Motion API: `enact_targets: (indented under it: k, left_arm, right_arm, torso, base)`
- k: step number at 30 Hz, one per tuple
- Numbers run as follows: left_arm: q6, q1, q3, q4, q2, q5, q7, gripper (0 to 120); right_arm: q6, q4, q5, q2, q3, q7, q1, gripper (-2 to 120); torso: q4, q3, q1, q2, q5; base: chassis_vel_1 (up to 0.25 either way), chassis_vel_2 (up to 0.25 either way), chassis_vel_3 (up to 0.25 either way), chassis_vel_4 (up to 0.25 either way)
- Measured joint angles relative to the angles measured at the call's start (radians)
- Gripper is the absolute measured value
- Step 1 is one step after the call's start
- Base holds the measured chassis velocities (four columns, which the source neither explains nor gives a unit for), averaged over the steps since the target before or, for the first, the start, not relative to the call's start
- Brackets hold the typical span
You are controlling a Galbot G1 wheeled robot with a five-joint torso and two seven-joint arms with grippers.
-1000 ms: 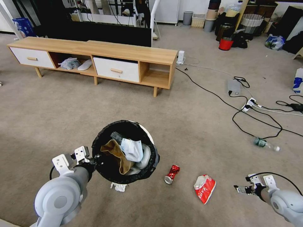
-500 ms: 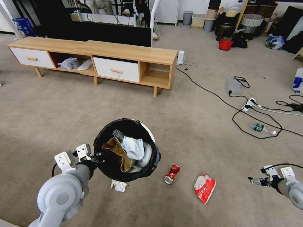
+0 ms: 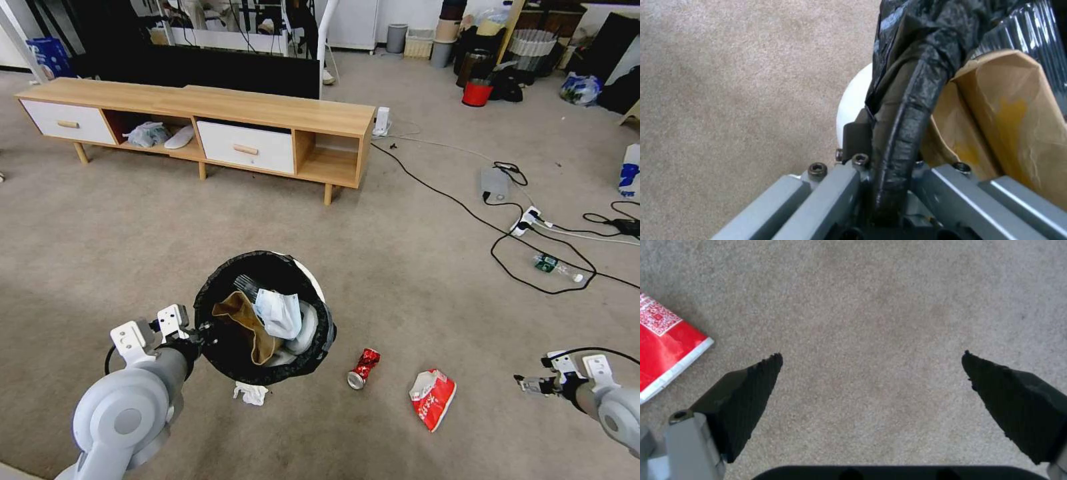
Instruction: Pick up the trash bin and place the garbage on the floor into it.
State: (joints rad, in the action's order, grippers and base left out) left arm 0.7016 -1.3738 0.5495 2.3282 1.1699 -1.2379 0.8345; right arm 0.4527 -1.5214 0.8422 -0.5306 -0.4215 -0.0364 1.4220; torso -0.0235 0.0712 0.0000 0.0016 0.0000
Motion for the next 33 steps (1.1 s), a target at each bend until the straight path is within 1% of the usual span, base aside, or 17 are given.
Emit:
enact_targets:
  k: [7,19,33]
  left_arm:
    - [0.0,-0.003,0.0,0.003,0.001,0.002,-0.001,0]
    - [0.0,0.009,-0.003,-0.005,0.004,0.004,-0.001,0]
    - [-0.002,0.006,0.009,-0.004,0.005,0.003,-0.001,0]
  right_arm:
    - [0.0,-0.001,-0.001,-0.006,0.003,-0.001,-0.002,100]
    - [-0.001,0.005,-0.011,-0.034,0.012,-0.001,-0.005,100]
    - [-0.002,0.021,-0.012,-0.069,0.077,-0.006,-0.055,100]
  torso:
    - [0.0,0.0,0.0,0.0,-0.0001]
    - [-0.0001,0.0,0.0,0.0,-0.0001]
    - [0.0,0.0,0.0,0.0,-0.0002]
  base:
    - [0.0,0.0,0.0,0.0]
    - [0.0,0.0,0.0,0.0]
    - [0.0,0.0,0.0,0.0]
